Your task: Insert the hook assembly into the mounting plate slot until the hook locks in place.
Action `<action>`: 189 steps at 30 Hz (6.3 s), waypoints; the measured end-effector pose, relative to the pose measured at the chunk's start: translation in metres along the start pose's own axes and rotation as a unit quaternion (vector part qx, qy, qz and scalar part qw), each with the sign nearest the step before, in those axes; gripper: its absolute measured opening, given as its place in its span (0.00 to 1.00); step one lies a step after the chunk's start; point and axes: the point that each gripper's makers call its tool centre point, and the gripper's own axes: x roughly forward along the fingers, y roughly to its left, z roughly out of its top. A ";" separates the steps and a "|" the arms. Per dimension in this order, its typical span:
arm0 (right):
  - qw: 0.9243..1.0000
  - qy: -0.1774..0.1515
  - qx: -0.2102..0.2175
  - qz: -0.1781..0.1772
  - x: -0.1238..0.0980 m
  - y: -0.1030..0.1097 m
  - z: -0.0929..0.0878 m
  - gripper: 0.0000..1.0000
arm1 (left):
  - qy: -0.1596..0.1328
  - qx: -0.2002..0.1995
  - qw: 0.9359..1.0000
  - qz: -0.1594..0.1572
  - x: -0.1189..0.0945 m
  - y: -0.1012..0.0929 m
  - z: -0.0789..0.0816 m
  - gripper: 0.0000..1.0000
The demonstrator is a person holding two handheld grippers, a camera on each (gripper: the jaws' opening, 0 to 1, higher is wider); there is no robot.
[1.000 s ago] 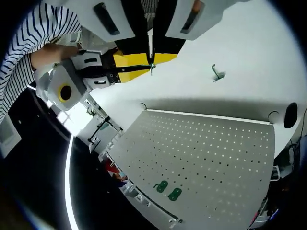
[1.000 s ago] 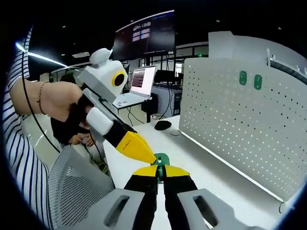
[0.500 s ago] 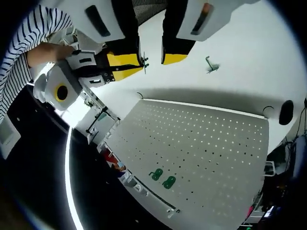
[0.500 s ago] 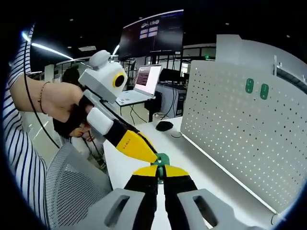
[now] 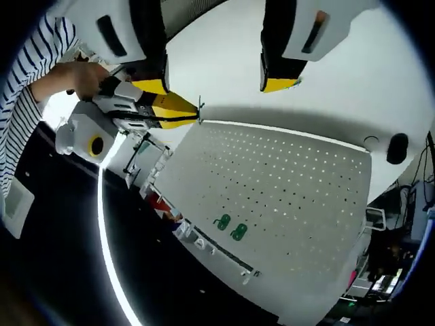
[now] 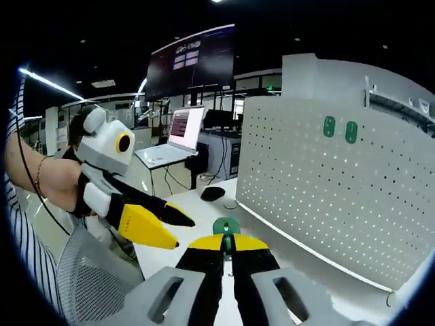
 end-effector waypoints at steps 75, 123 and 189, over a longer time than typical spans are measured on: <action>0.925 -0.187 0.074 -0.322 0.028 -0.208 0.100 0.00 | -0.010 0.057 0.995 0.084 -0.001 0.044 -0.018 0.97; 0.888 -0.234 0.087 -0.385 0.043 -0.271 0.107 0.00 | 0.025 0.052 0.995 0.085 0.004 0.045 -0.031 0.95; 0.971 0.002 -0.004 -0.240 -0.046 -0.189 0.008 0.43 | 0.028 0.055 0.994 0.092 -0.003 0.048 -0.033 0.94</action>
